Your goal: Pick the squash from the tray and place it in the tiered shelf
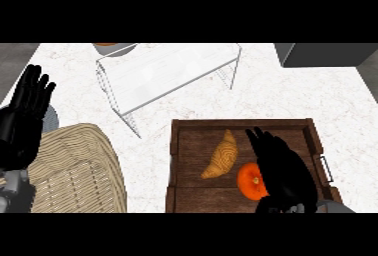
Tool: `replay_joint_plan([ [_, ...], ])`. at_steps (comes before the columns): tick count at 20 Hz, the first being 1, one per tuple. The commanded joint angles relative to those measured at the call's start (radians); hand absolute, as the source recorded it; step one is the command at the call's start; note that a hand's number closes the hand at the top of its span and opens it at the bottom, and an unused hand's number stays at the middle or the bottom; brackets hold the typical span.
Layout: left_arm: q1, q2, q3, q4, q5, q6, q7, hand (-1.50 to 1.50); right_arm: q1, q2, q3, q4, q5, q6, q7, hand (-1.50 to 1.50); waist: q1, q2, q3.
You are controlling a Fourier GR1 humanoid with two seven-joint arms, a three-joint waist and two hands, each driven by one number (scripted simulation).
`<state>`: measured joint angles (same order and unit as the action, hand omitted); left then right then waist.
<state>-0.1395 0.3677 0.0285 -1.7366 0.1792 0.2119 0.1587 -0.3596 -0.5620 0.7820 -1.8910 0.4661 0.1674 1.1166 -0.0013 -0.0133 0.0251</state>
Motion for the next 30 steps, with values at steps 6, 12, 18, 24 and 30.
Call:
replay_joint_plan([
  [6, 0.100, -0.089, -0.068, 0.050, -0.053, 0.035, -0.050, 0.00, 0.034, 0.035, -0.052, 0.084, 0.056, -0.016, -0.007, -1.50, 0.004, 0.015, -0.025],
  [12, 0.057, -0.094, -0.081, 0.047, -0.089, 0.061, 0.004, 0.00, 0.080, 0.117, 0.009, 0.101, 0.152, -0.033, -0.011, -1.50, -0.002, 0.015, -0.025],
  [18, 0.041, -0.092, -0.060, 0.042, -0.071, 0.051, 0.031, 0.00, 0.112, 0.155, -0.015, 0.198, 0.166, -0.048, -0.061, -1.50, 0.000, 0.016, -0.025],
  [24, 0.077, -0.065, -0.025, 0.055, -0.040, 0.001, -0.011, 0.00, 0.104, 0.167, 0.036, 0.284, 0.230, -0.049, -0.152, 1.50, 0.011, 0.016, -0.025],
  [30, 0.088, -0.100, -0.062, 0.020, -0.076, 0.035, 0.007, 0.00, 0.098, 0.104, 0.025, 0.217, 0.296, -0.044, -0.195, 1.50, 0.001, 0.012, -0.025],
])
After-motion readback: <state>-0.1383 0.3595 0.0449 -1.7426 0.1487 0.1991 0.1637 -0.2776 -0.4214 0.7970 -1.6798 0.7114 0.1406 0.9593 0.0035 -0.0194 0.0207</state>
